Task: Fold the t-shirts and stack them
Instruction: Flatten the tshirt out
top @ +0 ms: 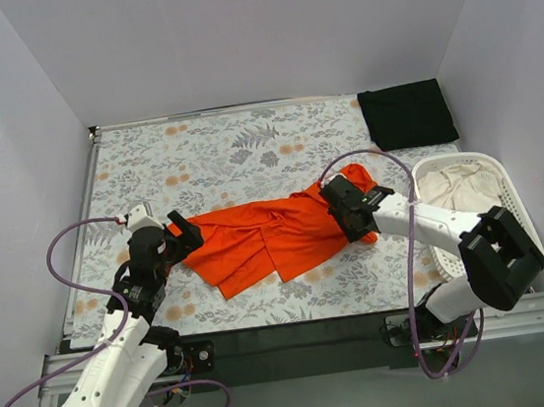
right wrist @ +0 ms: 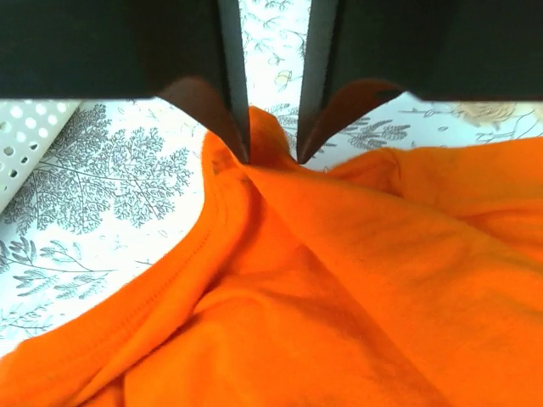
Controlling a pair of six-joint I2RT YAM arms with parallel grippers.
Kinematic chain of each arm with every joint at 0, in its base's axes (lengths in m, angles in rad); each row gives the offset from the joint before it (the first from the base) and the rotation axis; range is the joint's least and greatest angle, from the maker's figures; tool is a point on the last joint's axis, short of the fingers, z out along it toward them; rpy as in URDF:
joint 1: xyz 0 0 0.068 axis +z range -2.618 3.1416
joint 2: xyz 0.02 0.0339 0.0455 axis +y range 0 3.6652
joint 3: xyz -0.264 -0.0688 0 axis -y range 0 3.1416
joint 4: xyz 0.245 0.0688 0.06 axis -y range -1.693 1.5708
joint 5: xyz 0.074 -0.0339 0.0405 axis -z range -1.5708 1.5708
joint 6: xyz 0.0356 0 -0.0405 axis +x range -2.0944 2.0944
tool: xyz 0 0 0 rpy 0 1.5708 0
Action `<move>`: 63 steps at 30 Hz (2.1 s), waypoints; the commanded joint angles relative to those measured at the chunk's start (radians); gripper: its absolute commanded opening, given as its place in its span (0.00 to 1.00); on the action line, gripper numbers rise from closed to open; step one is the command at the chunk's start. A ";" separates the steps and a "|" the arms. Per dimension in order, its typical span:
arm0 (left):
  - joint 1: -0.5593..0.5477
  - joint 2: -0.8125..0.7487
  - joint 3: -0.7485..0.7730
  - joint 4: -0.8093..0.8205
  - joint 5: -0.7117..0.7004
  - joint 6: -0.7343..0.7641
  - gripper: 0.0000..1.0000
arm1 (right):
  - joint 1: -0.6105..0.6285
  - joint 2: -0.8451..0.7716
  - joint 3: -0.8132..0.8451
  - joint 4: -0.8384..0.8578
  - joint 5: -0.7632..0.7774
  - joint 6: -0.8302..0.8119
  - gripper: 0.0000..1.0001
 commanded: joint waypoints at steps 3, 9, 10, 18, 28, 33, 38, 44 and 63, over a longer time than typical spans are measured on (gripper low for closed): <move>-0.002 0.007 0.041 -0.013 -0.033 -0.016 0.79 | 0.025 -0.123 0.011 0.057 -0.129 0.015 0.35; -0.002 0.007 0.042 -0.014 -0.042 -0.016 0.79 | 0.180 -0.078 0.066 0.178 -0.298 -0.041 0.41; -0.002 0.006 0.042 -0.013 -0.044 -0.014 0.79 | 0.197 -0.055 0.079 0.183 -0.309 -0.044 0.42; -0.002 -0.002 0.042 -0.013 -0.047 -0.014 0.79 | 0.341 0.177 0.234 0.184 -0.363 -0.058 0.43; -0.002 -0.006 0.042 -0.013 -0.040 -0.017 0.79 | 0.410 0.318 0.281 0.155 -0.357 -0.053 0.43; -0.002 -0.005 0.042 -0.013 -0.039 -0.017 0.79 | 0.426 0.369 0.297 0.112 -0.308 -0.050 0.43; -0.002 -0.005 0.044 -0.013 -0.037 -0.016 0.79 | 0.435 0.389 0.295 0.077 -0.195 -0.045 0.33; -0.002 0.003 0.041 -0.011 -0.037 -0.025 0.79 | 0.430 0.318 0.269 0.020 -0.006 -0.055 0.01; 0.007 0.381 0.200 -0.022 -0.192 -0.249 0.71 | 0.185 -0.263 0.174 -0.018 0.183 -0.162 0.01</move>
